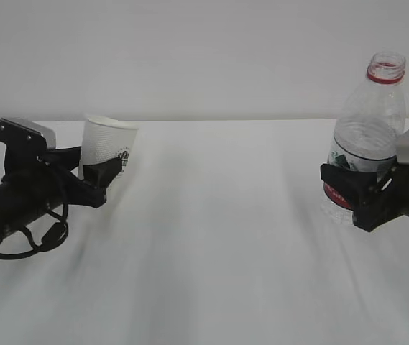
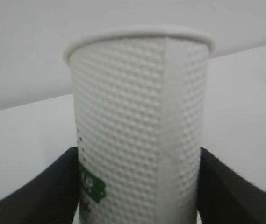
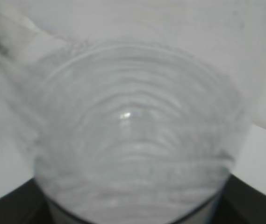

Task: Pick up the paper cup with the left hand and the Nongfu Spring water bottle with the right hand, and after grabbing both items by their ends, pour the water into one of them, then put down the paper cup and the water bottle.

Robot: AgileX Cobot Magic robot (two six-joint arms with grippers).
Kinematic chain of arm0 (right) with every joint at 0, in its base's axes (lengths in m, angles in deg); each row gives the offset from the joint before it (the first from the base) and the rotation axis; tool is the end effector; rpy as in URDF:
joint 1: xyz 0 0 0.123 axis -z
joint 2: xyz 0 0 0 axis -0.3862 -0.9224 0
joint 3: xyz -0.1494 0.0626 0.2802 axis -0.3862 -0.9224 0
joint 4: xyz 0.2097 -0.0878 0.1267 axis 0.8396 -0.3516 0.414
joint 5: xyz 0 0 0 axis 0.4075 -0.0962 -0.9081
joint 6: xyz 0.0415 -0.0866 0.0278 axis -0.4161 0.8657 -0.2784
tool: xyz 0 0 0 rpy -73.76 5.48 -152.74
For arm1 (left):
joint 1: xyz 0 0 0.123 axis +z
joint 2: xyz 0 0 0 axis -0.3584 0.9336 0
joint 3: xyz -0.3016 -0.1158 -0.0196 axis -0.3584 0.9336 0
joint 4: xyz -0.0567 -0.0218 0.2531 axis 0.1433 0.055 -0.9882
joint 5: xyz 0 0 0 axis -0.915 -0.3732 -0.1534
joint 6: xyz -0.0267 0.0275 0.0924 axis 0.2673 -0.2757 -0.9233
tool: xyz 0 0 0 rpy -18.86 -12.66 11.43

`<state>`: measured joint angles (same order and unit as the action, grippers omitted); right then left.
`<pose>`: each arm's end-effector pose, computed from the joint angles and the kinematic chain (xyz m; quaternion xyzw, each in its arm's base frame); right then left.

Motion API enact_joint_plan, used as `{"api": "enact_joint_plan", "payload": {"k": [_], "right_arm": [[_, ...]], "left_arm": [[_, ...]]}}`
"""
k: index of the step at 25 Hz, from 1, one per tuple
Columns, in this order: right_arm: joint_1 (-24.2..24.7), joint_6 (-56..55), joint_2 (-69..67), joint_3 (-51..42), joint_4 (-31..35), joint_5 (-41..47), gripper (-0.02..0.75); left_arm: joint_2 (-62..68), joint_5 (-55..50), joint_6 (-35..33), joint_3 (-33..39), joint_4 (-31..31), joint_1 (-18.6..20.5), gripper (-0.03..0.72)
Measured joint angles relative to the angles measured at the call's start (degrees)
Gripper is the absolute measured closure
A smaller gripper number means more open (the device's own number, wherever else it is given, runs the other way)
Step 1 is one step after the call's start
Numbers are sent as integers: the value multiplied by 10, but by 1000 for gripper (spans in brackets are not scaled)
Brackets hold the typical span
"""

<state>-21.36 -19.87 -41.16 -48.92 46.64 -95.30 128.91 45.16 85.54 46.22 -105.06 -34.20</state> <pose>0.2714 0.0459 0.1877 -0.2742 0.7422 0.1180 0.6000 0.3490 -0.1081 0.1206 0.1692 0.7526 -0.1710 0.6130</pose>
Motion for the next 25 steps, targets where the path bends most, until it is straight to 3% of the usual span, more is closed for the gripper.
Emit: {"api": "enact_joint_plan", "payload": {"k": [7, 25], "right_arm": [[0, -2, 0, 0, 0, 2, 253], [0, -2, 0, 0, -25, 44, 253]], "left_arm": [[40, -1, -22, -68, 61, 4, 171], [157, 0, -25, -234, 87, 50, 171]]}}
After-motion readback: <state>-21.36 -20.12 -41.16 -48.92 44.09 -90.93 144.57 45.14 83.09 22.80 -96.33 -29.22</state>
